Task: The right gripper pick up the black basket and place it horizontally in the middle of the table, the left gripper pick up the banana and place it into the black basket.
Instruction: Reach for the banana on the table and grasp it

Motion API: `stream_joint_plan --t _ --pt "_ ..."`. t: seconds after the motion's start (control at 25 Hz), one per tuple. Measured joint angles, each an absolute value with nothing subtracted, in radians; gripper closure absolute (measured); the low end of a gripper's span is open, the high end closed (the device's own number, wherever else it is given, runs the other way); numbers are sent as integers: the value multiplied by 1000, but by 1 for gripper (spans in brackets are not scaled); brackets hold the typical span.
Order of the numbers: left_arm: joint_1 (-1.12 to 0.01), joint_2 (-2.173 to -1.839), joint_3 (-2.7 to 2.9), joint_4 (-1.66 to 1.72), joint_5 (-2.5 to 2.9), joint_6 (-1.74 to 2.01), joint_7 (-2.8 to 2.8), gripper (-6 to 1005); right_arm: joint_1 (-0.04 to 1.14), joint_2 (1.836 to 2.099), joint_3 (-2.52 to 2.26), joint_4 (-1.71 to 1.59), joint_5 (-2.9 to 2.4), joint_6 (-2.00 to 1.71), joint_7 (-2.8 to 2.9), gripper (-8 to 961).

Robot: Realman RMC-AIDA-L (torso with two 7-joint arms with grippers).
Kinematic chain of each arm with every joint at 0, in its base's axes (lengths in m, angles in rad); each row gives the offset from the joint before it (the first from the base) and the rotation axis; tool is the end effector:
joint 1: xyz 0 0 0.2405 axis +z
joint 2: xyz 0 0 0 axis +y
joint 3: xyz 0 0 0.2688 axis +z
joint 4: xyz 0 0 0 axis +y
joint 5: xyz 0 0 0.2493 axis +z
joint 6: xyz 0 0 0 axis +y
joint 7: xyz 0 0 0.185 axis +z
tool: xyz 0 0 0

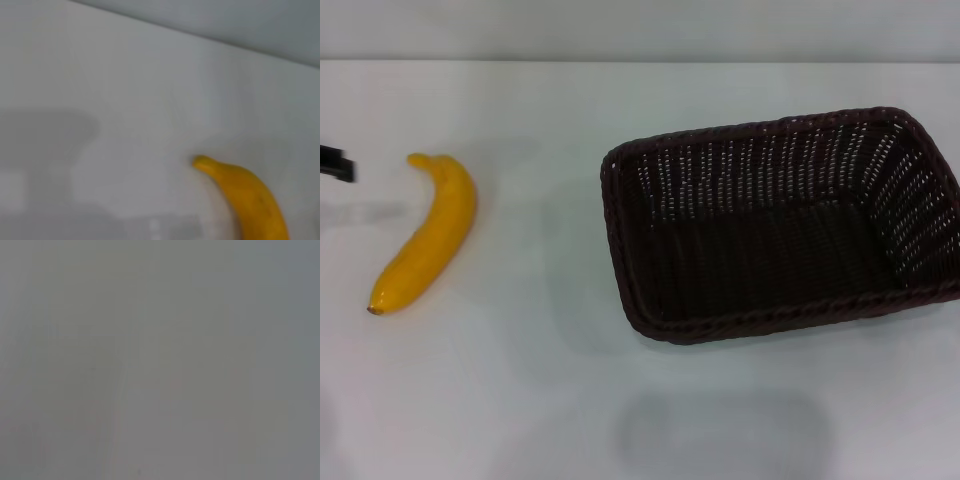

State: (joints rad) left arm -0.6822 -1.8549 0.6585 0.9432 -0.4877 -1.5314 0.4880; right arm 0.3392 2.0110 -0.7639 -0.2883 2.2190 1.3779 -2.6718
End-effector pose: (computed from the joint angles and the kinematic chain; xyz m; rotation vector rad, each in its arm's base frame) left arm -0.3324 0.4464 0.1199 -1.9516 -1.7014 0.0240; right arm 0.3718 0.3785 0.0539 -1.7003 0.2720 0.7865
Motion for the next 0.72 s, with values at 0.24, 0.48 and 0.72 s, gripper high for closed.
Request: stream_joint_plan --t 0.24,0.48,0.72 --pt "-765 -1886 700 846 -427 -1481 488 218 333 2011 -761 -279 2220 1373 -2674 86" --pt "-816 -1907 783 746 -378 -1429 450 236 334 2011 -739 -274 2221 1370 -2676 86" --pt "-841 -1950 785 708 -326 -1399 444 254 339 2011 -738 -272 2221 1358 -2676 86"
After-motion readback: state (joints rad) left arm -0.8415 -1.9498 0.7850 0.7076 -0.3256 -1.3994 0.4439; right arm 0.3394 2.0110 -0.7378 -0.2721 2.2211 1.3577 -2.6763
